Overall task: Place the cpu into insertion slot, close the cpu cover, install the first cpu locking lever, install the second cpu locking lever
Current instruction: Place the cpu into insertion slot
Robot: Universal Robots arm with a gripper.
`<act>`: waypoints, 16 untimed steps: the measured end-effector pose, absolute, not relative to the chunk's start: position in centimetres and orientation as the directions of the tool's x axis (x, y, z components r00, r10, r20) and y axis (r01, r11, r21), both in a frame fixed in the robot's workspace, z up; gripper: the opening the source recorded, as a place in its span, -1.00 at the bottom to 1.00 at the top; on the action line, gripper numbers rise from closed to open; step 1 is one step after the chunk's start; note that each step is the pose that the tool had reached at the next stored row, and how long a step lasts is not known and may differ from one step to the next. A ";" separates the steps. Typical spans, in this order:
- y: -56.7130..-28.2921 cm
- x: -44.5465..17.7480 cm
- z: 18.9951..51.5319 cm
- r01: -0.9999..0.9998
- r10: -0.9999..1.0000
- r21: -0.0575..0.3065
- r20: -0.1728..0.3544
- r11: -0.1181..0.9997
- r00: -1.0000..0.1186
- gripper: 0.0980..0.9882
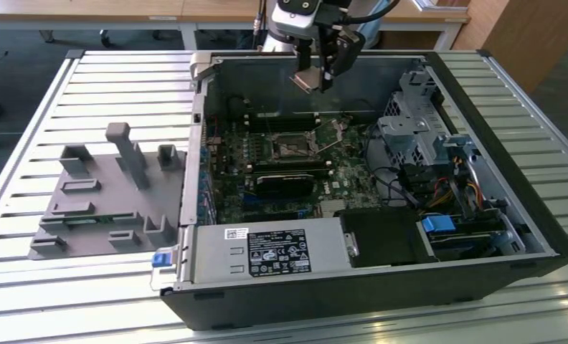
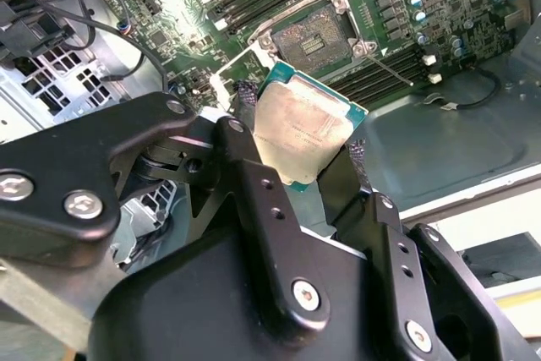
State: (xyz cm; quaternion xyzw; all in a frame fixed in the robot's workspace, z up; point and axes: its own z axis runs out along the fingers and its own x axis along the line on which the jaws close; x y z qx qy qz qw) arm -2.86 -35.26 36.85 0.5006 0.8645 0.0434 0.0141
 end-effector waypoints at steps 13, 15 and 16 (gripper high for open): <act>-35.3 -2.9 36.6 0.923 0.926 0.089 0.019 0.373 -0.376 0.00; -35.3 -2.9 36.6 0.936 0.939 0.089 0.019 0.341 -0.344 0.00; -35.3 -2.9 36.6 0.942 0.945 0.089 0.019 0.323 -0.326 0.00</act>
